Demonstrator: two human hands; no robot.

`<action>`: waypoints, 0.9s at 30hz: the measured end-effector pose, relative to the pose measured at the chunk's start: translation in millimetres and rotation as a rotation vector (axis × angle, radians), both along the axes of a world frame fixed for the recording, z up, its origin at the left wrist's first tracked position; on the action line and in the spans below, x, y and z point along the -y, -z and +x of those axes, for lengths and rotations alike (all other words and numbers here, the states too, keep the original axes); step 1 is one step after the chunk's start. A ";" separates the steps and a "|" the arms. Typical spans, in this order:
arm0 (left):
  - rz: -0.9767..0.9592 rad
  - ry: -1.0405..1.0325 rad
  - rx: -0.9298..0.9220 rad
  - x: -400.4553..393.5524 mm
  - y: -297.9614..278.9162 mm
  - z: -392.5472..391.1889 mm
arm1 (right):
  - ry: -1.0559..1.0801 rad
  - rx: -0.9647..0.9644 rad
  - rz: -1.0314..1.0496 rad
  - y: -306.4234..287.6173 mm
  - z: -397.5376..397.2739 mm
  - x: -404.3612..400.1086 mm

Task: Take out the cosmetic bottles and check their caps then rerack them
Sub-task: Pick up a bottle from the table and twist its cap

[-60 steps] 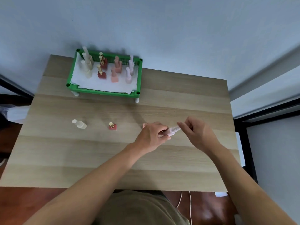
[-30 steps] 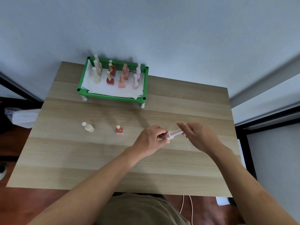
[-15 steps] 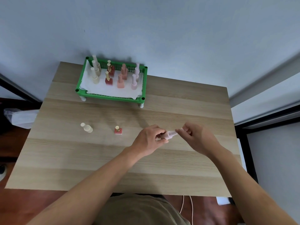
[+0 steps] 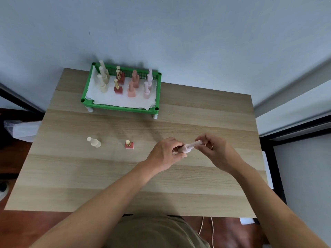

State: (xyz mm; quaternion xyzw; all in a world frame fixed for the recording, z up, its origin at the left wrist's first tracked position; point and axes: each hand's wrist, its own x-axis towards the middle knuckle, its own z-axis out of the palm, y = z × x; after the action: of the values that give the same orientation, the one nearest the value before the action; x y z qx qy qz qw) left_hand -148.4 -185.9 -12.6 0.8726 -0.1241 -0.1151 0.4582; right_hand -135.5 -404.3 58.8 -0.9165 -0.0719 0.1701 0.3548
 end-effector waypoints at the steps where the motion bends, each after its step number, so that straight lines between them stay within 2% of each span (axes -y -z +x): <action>1: -0.001 -0.005 0.002 0.8 0.0 0.2 | 0.017 0.006 -0.002 1.3 -0.1 -1.2; 7: 0.011 -0.026 0.013 5.5 4.4 -0.3 | 0.084 0.027 -0.005 8.0 2.0 -7.7; 13: 0.039 -0.015 -0.062 -4.5 13.6 -3.2 | 0.111 0.002 0.007 15.2 1.9 -1.8; 27: 0.183 -0.129 -0.132 -47.1 37.7 -13.3 | 0.136 -0.026 -0.227 72.3 -6.9 4.3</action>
State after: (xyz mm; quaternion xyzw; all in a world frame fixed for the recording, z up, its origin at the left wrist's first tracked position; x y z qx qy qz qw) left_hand -161.6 -138.8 -50.3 0.9073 -0.0265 -0.1536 0.3904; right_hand -142.4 -408.6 -13.6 -0.9513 0.0149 0.1646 0.2603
